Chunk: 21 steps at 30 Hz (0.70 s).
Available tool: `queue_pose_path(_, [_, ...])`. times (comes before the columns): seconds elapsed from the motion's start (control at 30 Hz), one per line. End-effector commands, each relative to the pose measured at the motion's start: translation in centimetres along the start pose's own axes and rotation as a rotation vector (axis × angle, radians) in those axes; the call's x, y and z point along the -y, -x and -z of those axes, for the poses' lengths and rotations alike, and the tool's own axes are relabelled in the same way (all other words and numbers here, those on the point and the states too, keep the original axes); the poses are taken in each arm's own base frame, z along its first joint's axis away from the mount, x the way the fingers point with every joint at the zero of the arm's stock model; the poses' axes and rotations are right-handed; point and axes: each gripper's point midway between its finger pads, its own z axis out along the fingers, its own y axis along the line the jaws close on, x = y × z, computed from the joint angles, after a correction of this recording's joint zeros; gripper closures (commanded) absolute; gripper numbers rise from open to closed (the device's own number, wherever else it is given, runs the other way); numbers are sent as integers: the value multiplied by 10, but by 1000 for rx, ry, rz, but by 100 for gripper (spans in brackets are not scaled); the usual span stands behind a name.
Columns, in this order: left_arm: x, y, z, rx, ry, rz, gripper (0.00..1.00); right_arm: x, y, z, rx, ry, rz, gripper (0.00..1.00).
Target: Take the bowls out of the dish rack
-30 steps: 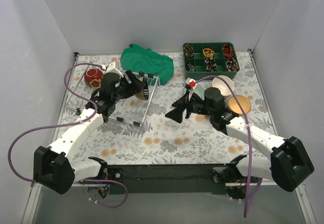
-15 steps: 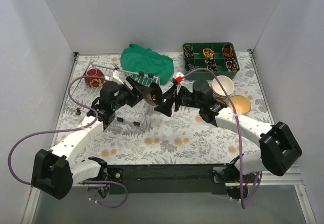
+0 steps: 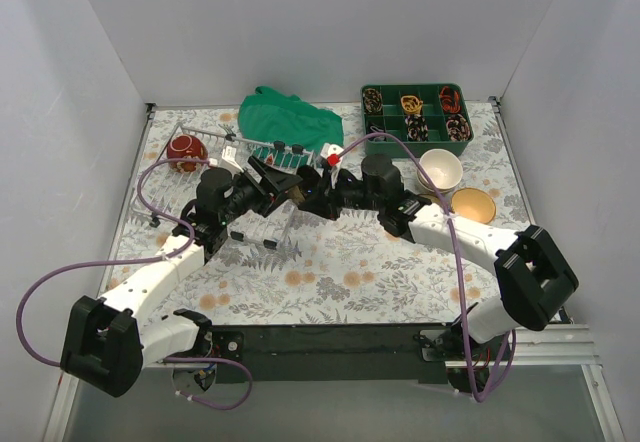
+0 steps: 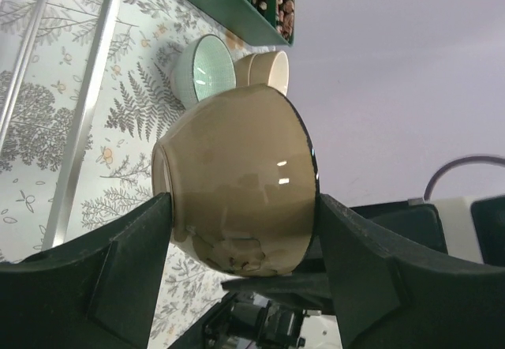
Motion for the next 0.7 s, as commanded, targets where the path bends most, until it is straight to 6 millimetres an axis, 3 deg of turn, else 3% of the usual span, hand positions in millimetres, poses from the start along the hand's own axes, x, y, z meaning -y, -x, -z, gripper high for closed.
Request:
queue_pose_path(0.0, [40, 7, 15, 31, -147, -44, 90, -2, 24, 0, 25, -3, 59, 98])
queue_pose_path(0.07, [39, 6, 16, 29, -150, -71, 82, -2, 22, 3, 6, -15, 53, 99])
queue_pose_path(0.1, [37, 5, 16, 28, -145, -82, 71, -2, 20, 4, -7, -22, 51, 99])
queue_pose_path(0.23, [36, 11, 20, 63, -127, -175, 46, 1, 14, 14, -44, -71, 42, 99])
queue_pose_path(0.3, [33, 18, 23, 96, -95, -259, 32, 3, 5, 21, -86, -101, 30, 99])
queue_pose_path(0.33, [32, 21, 24, 110, -80, -297, 19, 7, 8, 26, -89, -142, 30, 99])
queue_pose_path(0.37, [44, 29, 30, 142, -89, -341, 13, 10, 6, 31, -103, -165, 59, 99])
queue_pose_path(0.4, [35, 37, 32, 175, -32, -423, 8, 12, -4, 37, -153, -193, 43, 99])
queue_pose_path(0.43, [35, 43, 36, 198, -11, -462, 2, 19, 1, 44, -159, -252, 55, 99])
queue_pose_path(0.47, [38, 49, 44, 234, 1, -513, 2, 23, -3, 51, -194, -288, 51, 99])
queue_pose_path(0.67, [12, 92, 81, 446, 221, -789, 2, 61, -30, 113, -391, -614, 38, 99])
